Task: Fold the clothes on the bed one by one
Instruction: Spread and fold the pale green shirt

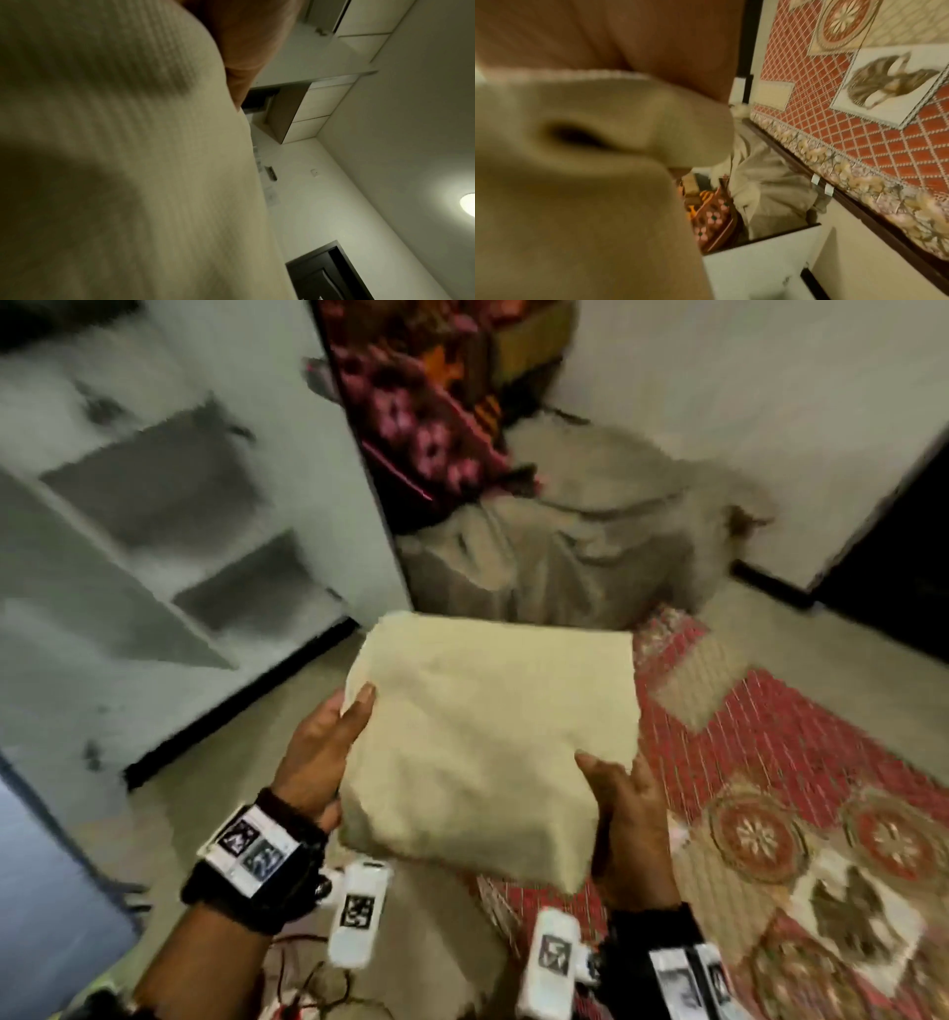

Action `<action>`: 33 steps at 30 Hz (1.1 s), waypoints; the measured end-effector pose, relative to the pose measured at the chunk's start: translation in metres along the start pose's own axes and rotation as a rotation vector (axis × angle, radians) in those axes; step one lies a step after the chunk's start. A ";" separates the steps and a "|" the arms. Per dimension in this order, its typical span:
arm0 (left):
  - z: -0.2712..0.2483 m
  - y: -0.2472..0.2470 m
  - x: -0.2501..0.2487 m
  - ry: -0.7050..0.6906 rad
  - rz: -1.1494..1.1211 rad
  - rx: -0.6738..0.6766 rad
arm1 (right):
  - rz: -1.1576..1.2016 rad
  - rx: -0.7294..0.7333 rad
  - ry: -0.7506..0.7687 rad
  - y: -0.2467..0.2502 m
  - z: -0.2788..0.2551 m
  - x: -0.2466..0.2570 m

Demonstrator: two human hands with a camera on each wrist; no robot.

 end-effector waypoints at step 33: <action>0.069 0.414 -0.194 -0.272 -0.380 -0.811 | -0.216 0.567 -0.113 -0.560 0.132 -0.107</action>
Point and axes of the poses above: each hand's wrist, its own z-axis towards the middle knuckle, its own y-axis out of the back of the hand, x = y × z, the point moved 5 cm from there along z, towards the middle knuckle, and after that the axes turned 10 degrees about z, right-handed, at the moved point
